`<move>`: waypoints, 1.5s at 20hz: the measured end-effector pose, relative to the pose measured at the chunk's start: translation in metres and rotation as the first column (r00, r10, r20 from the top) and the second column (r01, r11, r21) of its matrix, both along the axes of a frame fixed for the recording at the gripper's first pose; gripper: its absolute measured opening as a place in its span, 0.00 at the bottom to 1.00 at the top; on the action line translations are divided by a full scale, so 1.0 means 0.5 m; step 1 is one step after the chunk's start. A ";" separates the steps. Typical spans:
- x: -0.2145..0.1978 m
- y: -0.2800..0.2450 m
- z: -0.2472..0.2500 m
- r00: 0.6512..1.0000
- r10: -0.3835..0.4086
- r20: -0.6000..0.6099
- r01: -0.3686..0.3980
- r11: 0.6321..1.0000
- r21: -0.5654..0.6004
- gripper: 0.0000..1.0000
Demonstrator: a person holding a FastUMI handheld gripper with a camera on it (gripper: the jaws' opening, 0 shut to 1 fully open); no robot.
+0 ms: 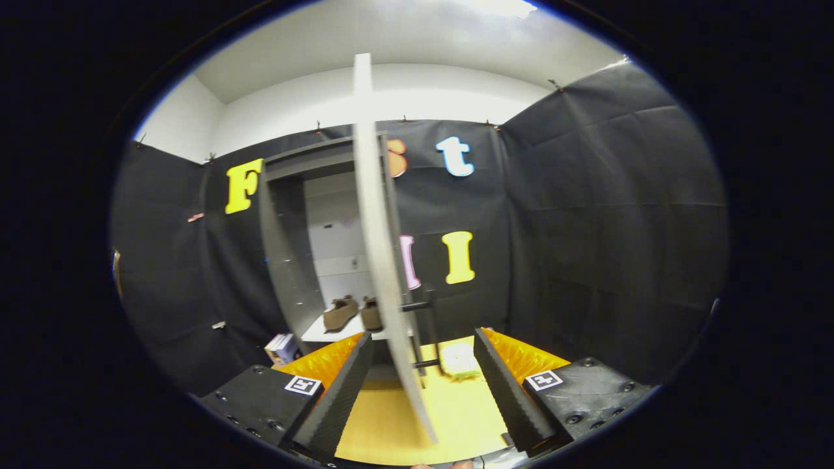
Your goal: Open the shoe cabinet door, grab the shoes and put them into the shoe cabinet, then close the shoe cabinet door.
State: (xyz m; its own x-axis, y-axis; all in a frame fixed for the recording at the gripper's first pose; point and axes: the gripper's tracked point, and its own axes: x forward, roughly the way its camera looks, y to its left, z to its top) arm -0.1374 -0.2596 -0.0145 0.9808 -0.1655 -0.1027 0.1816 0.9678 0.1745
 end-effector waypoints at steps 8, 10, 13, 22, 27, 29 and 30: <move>0.133 -0.110 -0.071 0.997 -0.062 -0.055 0.062 0.998 -0.011 0.98; 0.135 -0.106 -0.076 0.996 -0.069 -0.049 0.067 0.997 -0.027 0.97; 0.143 -0.070 -0.073 0.997 -0.043 -0.067 0.043 0.999 0.000 0.98; 0.145 0.134 -0.043 0.999 -0.015 -0.028 0.013 0.997 -0.082 0.98; 0.184 0.294 -0.041 0.996 0.093 -0.015 -0.094 0.991 -0.098 0.98; 0.212 0.351 -0.042 0.991 0.135 -0.015 -0.136 0.988 -0.076 0.98; 0.228 0.381 -0.041 0.987 0.161 -0.014 -0.161 0.985 -0.059 0.98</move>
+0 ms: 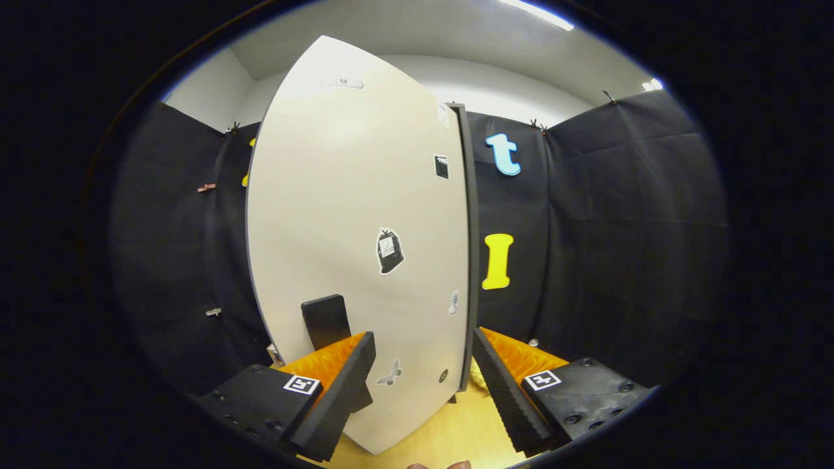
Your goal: Open the shoe cabinet door, grab the shoes and put them into the shoe cabinet, then close the shoe cabinet door.
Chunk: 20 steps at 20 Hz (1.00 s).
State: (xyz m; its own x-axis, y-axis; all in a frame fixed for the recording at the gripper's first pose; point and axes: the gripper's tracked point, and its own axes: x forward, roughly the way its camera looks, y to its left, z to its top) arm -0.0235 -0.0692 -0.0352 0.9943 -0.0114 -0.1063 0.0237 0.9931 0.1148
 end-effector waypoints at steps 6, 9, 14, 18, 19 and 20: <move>0.051 0.110 0.011 0.995 0.094 0.009 -0.095 0.995 0.033 0.98; 0.053 0.112 0.011 0.995 0.099 0.015 -0.100 0.995 0.022 0.98; 0.051 0.095 0.015 0.996 0.081 0.023 -0.081 0.996 0.027 0.98; 0.048 0.095 0.018 0.997 0.075 0.028 -0.075 0.997 0.015 0.98; 0.048 0.097 0.015 0.997 0.077 0.026 -0.077 0.997 0.016 0.98; 0.048 0.099 0.014 0.997 0.079 0.022 -0.080 0.997 0.015 0.98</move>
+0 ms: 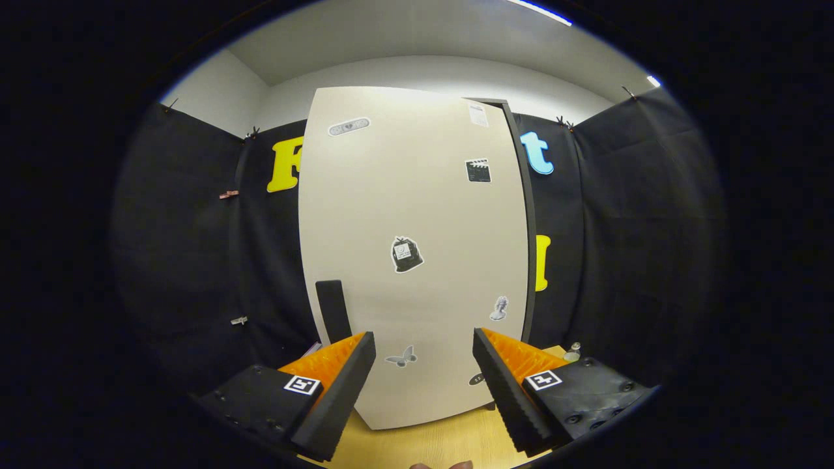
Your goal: Open the shoe cabinet door, grab the shoes and put them into the shoe cabinet, then close the shoe cabinet door.
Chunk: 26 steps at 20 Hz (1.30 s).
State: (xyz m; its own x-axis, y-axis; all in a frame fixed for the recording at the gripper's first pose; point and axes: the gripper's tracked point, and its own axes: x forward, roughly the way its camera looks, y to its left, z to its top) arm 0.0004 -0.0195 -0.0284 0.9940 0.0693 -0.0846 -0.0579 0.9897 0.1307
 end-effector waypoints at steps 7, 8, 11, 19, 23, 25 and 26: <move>0.004 0.018 -0.004 1.000 0.021 -0.002 -0.021 1.000 -0.005 0.98; 0.003 0.021 -0.004 1.000 0.022 -0.002 -0.022 1.000 -0.004 0.98; 0.003 0.023 -0.005 1.000 0.027 -0.001 -0.027 1.000 -0.007 0.98; 0.001 0.021 0.004 0.999 0.031 0.009 -0.031 1.000 -0.007 0.98; -0.001 0.022 0.004 0.999 0.034 0.011 -0.034 0.999 -0.005 0.98; 0.001 0.021 0.003 0.999 0.035 0.010 -0.035 0.999 -0.006 0.98; 0.000 0.021 0.003 0.999 0.036 0.011 -0.036 0.999 -0.005 0.98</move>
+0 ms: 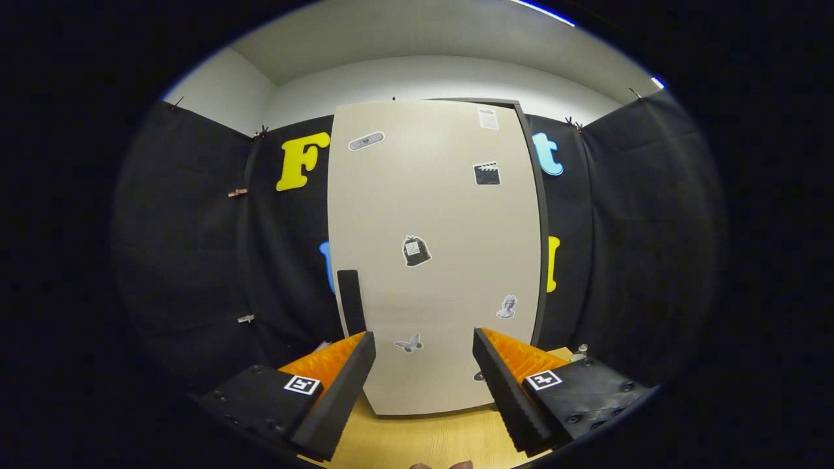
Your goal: Open the shoe cabinet door, grab the shoes and put them into the shoe cabinet, then close the shoe cabinet door.
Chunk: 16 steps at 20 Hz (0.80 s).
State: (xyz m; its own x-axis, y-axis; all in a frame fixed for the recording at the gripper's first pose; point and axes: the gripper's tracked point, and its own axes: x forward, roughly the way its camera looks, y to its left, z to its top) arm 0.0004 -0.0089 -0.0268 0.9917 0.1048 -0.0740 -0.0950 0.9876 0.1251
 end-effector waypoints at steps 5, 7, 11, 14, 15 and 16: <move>0.002 -0.003 0.001 1.000 0.002 0.008 -0.002 1.000 0.002 0.98; 0.002 -0.003 0.001 1.000 0.004 0.007 -0.004 1.000 0.004 0.98; 0.003 0.000 -0.001 1.000 0.007 0.007 -0.007 1.000 0.001 0.98; 0.004 0.002 -0.003 1.000 0.011 0.005 -0.011 1.000 -0.002 0.98; 0.004 0.002 -0.004 1.000 0.011 0.004 -0.011 1.000 -0.001 0.98; 0.004 0.002 -0.003 1.000 0.013 0.004 -0.013 1.000 -0.002 0.98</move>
State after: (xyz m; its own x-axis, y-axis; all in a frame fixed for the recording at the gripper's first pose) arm 0.0023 -0.0077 -0.0284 0.9905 0.1179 -0.0700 -0.1088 0.9864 0.1229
